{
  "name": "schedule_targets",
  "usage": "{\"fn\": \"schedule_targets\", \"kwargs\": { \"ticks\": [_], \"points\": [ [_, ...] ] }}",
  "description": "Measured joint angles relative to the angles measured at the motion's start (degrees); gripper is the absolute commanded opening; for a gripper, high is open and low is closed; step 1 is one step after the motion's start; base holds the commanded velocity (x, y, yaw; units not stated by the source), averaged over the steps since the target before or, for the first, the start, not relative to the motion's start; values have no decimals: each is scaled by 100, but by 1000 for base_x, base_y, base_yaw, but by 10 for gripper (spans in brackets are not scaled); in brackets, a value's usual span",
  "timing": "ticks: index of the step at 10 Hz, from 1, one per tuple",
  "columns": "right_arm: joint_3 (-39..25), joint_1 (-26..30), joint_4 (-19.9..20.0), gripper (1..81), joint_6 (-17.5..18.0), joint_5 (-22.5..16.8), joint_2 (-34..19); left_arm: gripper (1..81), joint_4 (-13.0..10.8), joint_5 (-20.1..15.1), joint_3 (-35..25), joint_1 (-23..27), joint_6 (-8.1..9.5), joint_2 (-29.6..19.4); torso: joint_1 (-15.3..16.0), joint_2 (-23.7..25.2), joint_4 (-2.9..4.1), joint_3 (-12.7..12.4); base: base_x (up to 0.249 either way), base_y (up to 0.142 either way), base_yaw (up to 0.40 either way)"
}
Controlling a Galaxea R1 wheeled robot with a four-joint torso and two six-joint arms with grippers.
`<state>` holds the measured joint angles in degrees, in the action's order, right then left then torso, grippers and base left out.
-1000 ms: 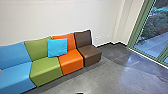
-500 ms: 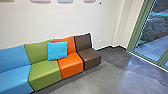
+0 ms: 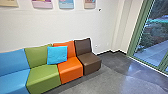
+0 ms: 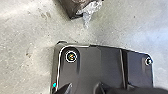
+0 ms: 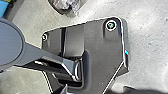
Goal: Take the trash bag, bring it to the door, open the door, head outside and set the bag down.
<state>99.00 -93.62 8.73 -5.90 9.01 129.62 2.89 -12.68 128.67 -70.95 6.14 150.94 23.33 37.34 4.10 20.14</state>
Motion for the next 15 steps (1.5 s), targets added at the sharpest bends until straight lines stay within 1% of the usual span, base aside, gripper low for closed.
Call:
{"fn": "schedule_targets", "kwargs": {
  "ticks": [2, 3, 5, 6, 8, 9, 10, 12, 14, 15],
  "points": [
    [-197, 195, 163, 811, 1, -30, -258, 811, 20, -107, 0, 52, 0, 2, 273, 435, 0, 0, 0, 0, 0],
    [-361, 418, 268, 811, 20, -88, -383, 811, 49, -138, 0, 52, 0, 0, 404, 643, 0, 0, 0, 0, 0],
    [-785, 886, 488, 811, 95, -295, -722, 811, 221, -300, 2, 141, 0, -1, 669, 1067, 0, 0, 0, 0, 0],
    [-1072, 1146, 625, 811, 137, -452, -1000, 811, 269, -368, 5, 232, -2, -1, 808, 1287, 0, 0, 0, 0, 0],
    [-1264, 1341, 797, 811, 191, -640, -1251, 811, 352, -451, 5, 406, 0, 2, 1038, 1655, 0, 22, 0, 0, 0],
    [-1328, 1468, 900, 811, 213, -733, -1342, 811, 402, -549, 10, 477, 0, 0, 1136, 1814, 0, 109, 0, 0, 0],
    [-1369, 1570, 935, 811, 224, -764, -1421, 811, 424, -597, 18, 518, 0, -1, 1242, 1978, 0, 262, 0, 0, 0],
    [-1488, 1813, 996, 811, 251, -903, -1568, 811, 468, -636, 18, 618, -2, -1, 1501, 2385, 0, 649, 0, 0, 0],
    [-1546, 1935, 1051, 811, 255, -1046, -1705, 811, 501, -641, 22, 731, 0, 0, 1766, 2800, 0, 1045, 0, 0, 0],
    [-1573, 1979, 1059, 811, 255, -1057, -1753, 811, 529, -702, 22, 802, 0, 2, 1899, 3007, 0, 1242, 0, 0, 0]
  ]
}}
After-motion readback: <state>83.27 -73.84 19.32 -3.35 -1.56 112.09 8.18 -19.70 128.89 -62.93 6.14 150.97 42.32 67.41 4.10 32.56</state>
